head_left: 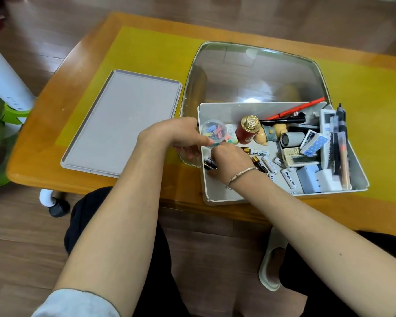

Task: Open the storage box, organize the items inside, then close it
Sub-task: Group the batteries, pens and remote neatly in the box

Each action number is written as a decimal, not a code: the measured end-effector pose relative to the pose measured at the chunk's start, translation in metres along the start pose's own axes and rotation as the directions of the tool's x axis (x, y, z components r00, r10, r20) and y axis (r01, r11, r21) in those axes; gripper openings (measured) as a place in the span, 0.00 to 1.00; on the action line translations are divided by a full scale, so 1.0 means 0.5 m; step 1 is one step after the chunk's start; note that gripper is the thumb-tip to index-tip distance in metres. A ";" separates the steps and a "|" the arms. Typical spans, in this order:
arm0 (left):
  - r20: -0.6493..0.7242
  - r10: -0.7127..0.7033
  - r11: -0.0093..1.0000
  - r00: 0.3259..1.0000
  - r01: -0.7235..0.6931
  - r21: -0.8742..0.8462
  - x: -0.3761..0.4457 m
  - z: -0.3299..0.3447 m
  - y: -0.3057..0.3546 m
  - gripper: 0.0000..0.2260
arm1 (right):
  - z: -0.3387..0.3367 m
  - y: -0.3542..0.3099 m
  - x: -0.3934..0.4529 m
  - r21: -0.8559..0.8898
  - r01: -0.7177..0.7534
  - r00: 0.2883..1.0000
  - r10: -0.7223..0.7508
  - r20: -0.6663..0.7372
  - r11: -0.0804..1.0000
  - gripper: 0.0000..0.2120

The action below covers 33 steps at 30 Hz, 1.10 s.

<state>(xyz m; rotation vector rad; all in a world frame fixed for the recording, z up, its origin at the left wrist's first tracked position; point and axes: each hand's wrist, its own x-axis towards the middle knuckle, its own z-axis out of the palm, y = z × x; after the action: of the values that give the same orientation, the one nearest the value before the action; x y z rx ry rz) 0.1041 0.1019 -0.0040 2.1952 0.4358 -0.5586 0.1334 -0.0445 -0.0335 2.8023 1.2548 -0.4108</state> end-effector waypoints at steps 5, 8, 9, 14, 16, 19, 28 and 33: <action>-0.040 -0.004 1.000 0.999 0.005 0.021 0.001 0.002 0.001 0.16 | 0.001 -0.017 0.002 -0.039 0.058 0.998 -0.057 0.030 0.998 0.09; -0.048 0.002 0.999 0.999 0.000 0.033 0.002 0.003 0.001 0.14 | 0.003 -0.016 0.002 -0.027 0.056 0.997 -0.055 0.047 0.998 0.06; -0.051 0.002 0.999 0.999 0.000 0.032 0.002 0.003 0.000 0.14 | 0.002 -0.011 0.002 -0.022 0.043 0.998 -0.042 0.045 0.999 0.05; -0.040 0.009 1.000 0.999 -0.008 0.022 0.002 0.001 -0.001 0.12 | -0.001 0.028 -0.010 0.295 -0.064 0.989 0.021 0.147 0.953 0.07; -0.040 0.008 1.000 0.999 -0.007 0.021 0.001 0.000 -0.001 0.12 | -0.004 0.034 -0.019 0.457 -0.124 0.977 0.028 0.212 0.881 0.08; -0.042 0.004 1.000 0.999 -0.003 0.024 0.002 0.002 0.000 0.12 | -0.005 0.032 -0.027 0.491 -0.150 0.935 -0.038 0.352 0.858 0.09; -0.047 -0.009 0.999 0.999 0.011 0.039 0.002 0.002 0.000 0.18 | 0.001 0.033 -0.021 0.513 -0.198 0.932 -0.002 0.364 0.835 0.10; -0.063 -0.011 0.998 0.998 0.015 0.068 0.002 0.003 -0.001 0.21 | 0.005 0.024 -0.025 0.557 -0.231 0.939 0.032 0.342 0.798 0.10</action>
<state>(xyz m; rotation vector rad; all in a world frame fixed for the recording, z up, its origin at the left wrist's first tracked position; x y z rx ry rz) 0.1046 0.1012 -0.0056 2.2820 0.4703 -0.5199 0.1334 -0.0620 -0.0336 3.0744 0.9669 -1.4042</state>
